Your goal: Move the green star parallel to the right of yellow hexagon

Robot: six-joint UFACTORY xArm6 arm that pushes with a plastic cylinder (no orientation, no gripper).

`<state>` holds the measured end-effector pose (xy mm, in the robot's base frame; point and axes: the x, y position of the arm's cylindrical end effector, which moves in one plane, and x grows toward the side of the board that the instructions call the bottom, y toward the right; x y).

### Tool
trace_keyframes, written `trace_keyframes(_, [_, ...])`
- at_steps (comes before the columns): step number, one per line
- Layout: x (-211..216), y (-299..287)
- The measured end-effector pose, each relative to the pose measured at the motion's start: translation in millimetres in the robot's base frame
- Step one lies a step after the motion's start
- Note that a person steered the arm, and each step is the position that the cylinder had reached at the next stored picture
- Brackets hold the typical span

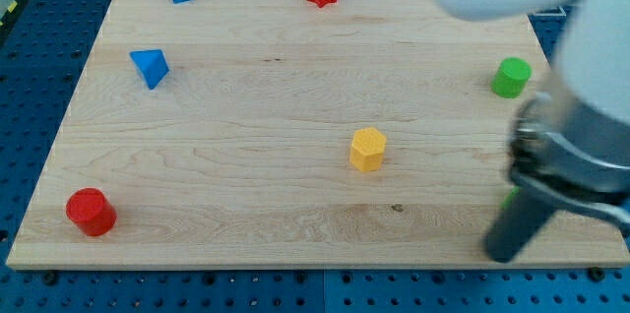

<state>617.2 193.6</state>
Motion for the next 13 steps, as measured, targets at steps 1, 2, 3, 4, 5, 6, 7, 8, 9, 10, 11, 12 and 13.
trace_keyframes(1, [-4,42])
trace_keyframes(2, [-4,37])
trace_keyframes(3, [-13,27])
trace_keyframes(4, [-27,22])
trace_keyframes(5, [-44,22])
trace_keyframes(6, [-59,22])
trace_keyframes(7, [-59,29])
trace_keyframes(8, [-48,68])
trace_keyframes(9, [-62,97])
trace_keyframes(10, [-79,104])
trace_keyframes(11, [-79,92])
trace_keyframes(12, [-79,49])
trace_keyframes(13, [-81,14])
